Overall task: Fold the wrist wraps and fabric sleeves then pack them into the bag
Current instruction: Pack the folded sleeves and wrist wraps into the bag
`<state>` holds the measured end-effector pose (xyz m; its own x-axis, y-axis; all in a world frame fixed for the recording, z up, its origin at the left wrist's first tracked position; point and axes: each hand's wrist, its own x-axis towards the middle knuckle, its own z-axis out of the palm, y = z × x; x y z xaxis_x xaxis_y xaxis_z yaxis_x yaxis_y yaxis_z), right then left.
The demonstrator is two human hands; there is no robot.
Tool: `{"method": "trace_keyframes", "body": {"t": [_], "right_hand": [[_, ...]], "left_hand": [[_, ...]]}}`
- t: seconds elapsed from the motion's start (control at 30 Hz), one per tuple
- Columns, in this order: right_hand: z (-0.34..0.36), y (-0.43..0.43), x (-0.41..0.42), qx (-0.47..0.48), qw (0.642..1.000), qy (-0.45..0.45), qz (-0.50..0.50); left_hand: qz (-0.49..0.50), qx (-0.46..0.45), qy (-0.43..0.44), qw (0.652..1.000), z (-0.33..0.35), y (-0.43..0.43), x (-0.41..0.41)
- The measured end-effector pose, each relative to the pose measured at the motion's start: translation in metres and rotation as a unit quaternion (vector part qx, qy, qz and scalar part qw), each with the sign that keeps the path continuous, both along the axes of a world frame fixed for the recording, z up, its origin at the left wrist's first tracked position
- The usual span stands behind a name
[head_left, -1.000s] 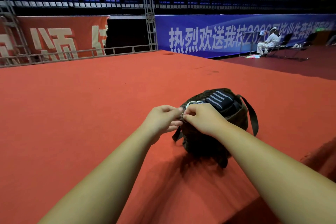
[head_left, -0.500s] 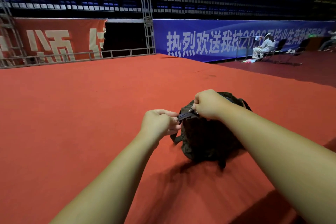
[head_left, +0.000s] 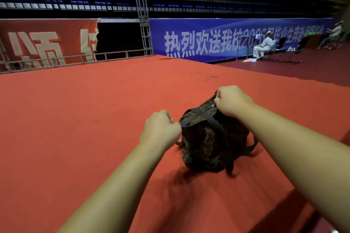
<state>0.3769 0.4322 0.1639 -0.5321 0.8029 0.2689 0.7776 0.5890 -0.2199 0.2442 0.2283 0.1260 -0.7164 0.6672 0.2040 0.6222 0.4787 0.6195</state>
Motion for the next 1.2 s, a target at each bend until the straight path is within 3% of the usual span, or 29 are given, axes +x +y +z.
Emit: {"method": "trace_keyframes", "body": {"t": [0.1,0.17,0.37,0.6,1.2], "right_hand": [[0.001,0.01,0.001,-0.013,1.0,0.025,0.012],[0.001,0.014,0.001,-0.014,0.999,0.037,0.018],[-0.002,0.029,0.001,-0.012,0.999,0.041,0.026],[-0.011,0.062,0.003,-0.029,0.998,0.056,-0.022],[0.0,0.112,-0.015,-0.013,0.997,0.052,-0.059]], "left_hand": [[-0.067,-0.026,0.18,0.981,0.007,0.027,0.01],[-0.114,-0.054,0.244,0.961,0.009,0.053,0.016],[-0.114,-0.091,0.149,0.978,0.004,0.118,0.022],[-0.096,-0.089,0.197,0.972,-0.011,0.132,0.02],[-0.103,-0.047,0.144,0.983,0.002,0.124,0.009]]}}
